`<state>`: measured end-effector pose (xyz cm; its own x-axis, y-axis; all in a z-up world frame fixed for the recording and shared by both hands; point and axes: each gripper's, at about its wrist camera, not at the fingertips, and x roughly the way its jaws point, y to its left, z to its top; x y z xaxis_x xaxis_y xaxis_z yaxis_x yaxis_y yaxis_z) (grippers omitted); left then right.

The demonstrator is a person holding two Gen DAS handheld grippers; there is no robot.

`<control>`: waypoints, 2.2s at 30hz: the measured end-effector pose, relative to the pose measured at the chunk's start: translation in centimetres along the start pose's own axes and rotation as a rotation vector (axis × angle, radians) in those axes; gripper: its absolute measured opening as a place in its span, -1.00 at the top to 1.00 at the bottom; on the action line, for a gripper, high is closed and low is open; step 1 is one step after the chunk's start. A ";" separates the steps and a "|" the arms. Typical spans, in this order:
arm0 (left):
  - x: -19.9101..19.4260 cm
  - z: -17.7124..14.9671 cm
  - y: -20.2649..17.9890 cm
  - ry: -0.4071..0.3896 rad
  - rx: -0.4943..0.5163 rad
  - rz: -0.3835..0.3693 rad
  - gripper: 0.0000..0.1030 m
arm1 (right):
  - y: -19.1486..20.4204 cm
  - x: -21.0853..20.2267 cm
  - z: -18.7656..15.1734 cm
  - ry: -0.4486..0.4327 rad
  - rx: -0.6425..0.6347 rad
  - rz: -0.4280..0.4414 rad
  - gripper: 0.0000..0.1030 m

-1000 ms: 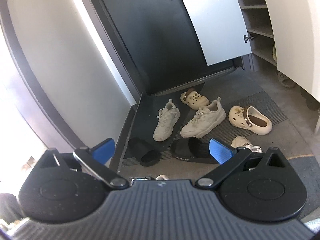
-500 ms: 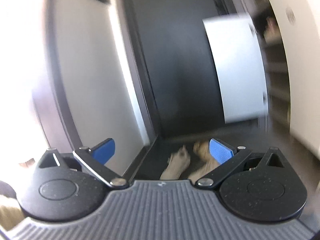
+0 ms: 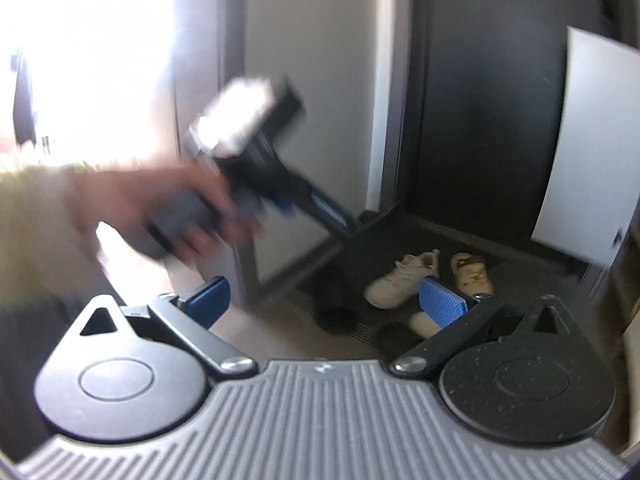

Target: Organize scattered shoes

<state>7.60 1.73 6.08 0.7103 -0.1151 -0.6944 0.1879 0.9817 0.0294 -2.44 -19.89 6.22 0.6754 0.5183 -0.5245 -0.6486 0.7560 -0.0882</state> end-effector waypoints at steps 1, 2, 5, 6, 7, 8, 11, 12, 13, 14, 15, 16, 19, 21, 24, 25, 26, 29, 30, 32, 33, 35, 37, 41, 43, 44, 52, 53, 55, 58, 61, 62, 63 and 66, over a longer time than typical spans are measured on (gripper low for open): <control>-1.4 -0.1 -0.2 -0.027 -0.011 -0.002 -0.99 | 0.4 1.4 -0.4 0.036 -0.070 0.023 -1.00; -2.3 -0.1 -0.3 -0.050 -0.026 0.002 -0.99 | 0.8 2.8 -0.8 0.072 -0.138 0.047 -1.00; -4.4 -0.1 -0.2 -0.097 -0.093 0.006 -0.99 | 2.9 8.1 -2.6 0.164 -0.426 0.112 -1.00; -5.0 -0.1 -0.1 -0.108 -0.119 0.004 -0.99 | 3.7 9.9 -3.5 0.186 -0.527 0.135 -1.00; -5.7 -0.1 0.0 -0.118 -0.145 0.001 -0.99 | 4.3 11.7 -4.6 0.204 -0.635 0.181 -1.00; -6.3 -0.1 0.0 -0.139 -0.145 0.013 -0.99 | 4.6 13.0 -5.5 0.218 -0.713 0.223 -0.99; -8.0 -0.3 -0.3 -0.214 -0.116 0.058 -0.99 | 5.4 17.6 -8.1 0.300 -0.891 0.307 -0.98; -8.2 -0.3 -0.2 -0.237 -0.108 0.070 -0.99 | 5.6 19.4 -9.1 0.328 -0.950 0.327 -0.98; -8.3 -0.4 -0.1 -0.258 -0.103 0.083 -0.99 | 5.8 20.5 -9.7 0.341 -0.989 0.337 -0.98; -8.4 -0.5 0.0 -0.279 -0.097 0.095 -1.00 | 6.1 22.0 -10.7 0.352 -1.062 0.348 -0.98; -8.2 -0.5 0.3 -0.286 -0.104 0.099 -1.00 | 6.5 23.4 -11.6 0.350 -1.137 0.351 -0.98; -7.9 -0.6 0.6 -0.290 -0.114 0.100 -1.00 | 7.2 23.5 -12.5 0.344 -1.178 0.351 -0.98; -6.8 -1.6 1.3 -0.281 -0.128 0.205 -1.00 | 9.1 25.2 -16.2 0.331 -1.295 0.381 -0.98; -6.2 -1.8 1.5 -0.269 -0.142 0.259 -1.00 | 9.2 26.9 -18.0 0.330 -1.368 0.423 -0.98; -6.0 -1.5 2.6 -0.273 -0.209 0.279 -1.00 | 9.1 29.8 -20.5 0.340 -1.446 0.468 -0.98; -6.1 -1.4 3.1 -0.280 -0.240 0.283 -1.00 | 9.1 30.8 -21.1 0.347 -1.458 0.479 -0.98; -6.1 -1.2 3.6 -0.288 -0.271 0.288 -1.00 | 9.1 32.1 -22.0 0.347 -1.476 0.483 -0.98; -5.8 -1.6 4.3 -0.291 -0.333 0.335 -1.00 | 9.1 34.7 -23.4 0.379 -1.506 0.513 -0.98; -5.6 -1.7 4.4 -0.284 -0.343 0.340 -0.99 | 9.0 35.5 -23.8 0.379 -1.527 0.524 -0.98; -4.6 -1.5 4.4 -0.255 -0.348 0.326 -1.00 | 8.9 36.9 -24.4 0.369 -1.540 0.545 -0.91; -4.4 -1.4 4.4 -0.248 -0.350 0.323 -1.00 | 8.8 37.6 -24.6 0.376 -1.540 0.555 -0.63; -3.9 -1.2 4.5 -0.240 -0.353 0.325 -1.00 | 8.6 39.2 -25.0 0.413 -1.540 0.575 -0.29; -3.3 -0.9 4.7 -0.232 -0.360 0.328 -1.00 | 8.5 40.2 -25.2 0.437 -1.537 0.601 -0.26; -2.3 -0.9 4.6 -0.211 -0.391 0.302 -1.00 | 8.4 41.5 -25.1 0.443 -1.517 0.634 -0.16; -1.6 -1.3 4.7 -0.188 -0.410 0.286 -1.00 | 8.6 41.6 -25.2 0.429 -1.528 0.646 -0.14; -1.3 -1.5 4.6 -0.179 -0.419 0.279 -1.00 | 8.8 41.5 -25.3 0.421 -1.541 0.656 -0.09; 1.2 -3.4 1.0 -0.100 -0.376 0.168 -1.00 | 9.3 41.0 -25.9 0.494 -1.501 0.669 0.20; 1.3 -3.6 0.4 -0.095 -0.362 0.147 -1.00 | 9.4 41.0 -25.9 0.507 -1.488 0.666 0.22; 1.3 -4.0 -0.7 -0.084 -0.350 0.121 -0.99 | 9.5 40.8 -25.7 0.540 -1.465 0.657 0.25; 0.2 -4.9 -2.5 -0.108 -0.323 0.110 -0.99 | 9.7 40.4 -25.0 0.581 -1.407 0.641 0.30; -1.3 -5.2 -4.7 -0.170 -0.264 0.069 -1.00 | 9.6 39.2 -23.9 0.596 -1.328 0.619 0.34; -1.8 -5.4 -5.5 -0.187 -0.243 0.054 -1.00 | 9.5 38.7 -23.6 0.606 -1.294 0.611 0.37; -2.2 -5.4 -5.9 -0.194 -0.232 0.044 -0.99 | 9.3 38.2 -23.2 0.610 -1.261 0.603 0.38; -3.6 -6.1 -7.0 -0.209 -0.238 -0.019 -0.99 | 9.0 36.9 -22.4 0.610 -1.194 0.560 0.40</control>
<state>-0.42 -3.77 4.00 0.8370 -0.1378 -0.5296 0.0558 0.9842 -0.1679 8.78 -2.98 -32.90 0.1869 0.1505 -0.9708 -0.8776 -0.4184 -0.2338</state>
